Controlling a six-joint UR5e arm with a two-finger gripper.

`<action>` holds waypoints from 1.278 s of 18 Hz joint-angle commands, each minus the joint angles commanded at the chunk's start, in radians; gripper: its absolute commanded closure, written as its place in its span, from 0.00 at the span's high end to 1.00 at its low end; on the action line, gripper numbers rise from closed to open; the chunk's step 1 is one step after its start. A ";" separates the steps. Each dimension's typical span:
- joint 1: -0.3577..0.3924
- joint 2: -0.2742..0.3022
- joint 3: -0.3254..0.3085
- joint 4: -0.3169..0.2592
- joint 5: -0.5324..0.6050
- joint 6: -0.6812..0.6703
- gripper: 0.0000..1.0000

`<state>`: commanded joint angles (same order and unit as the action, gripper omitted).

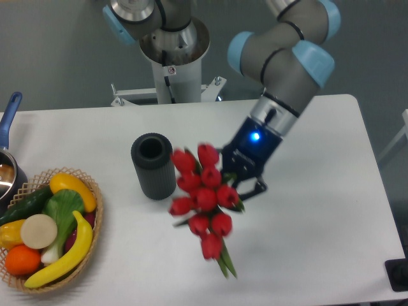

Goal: Insert the flowers into the vase
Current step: 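Swing the tulips upright and carry them above the dark grey vase, then lower the tulip stems down into the vase opening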

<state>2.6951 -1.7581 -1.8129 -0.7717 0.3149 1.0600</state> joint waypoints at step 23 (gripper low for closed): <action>0.048 0.236 -0.344 0.005 -0.247 0.060 0.00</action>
<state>2.7428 -1.5217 -2.1567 -0.7670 0.0675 1.1197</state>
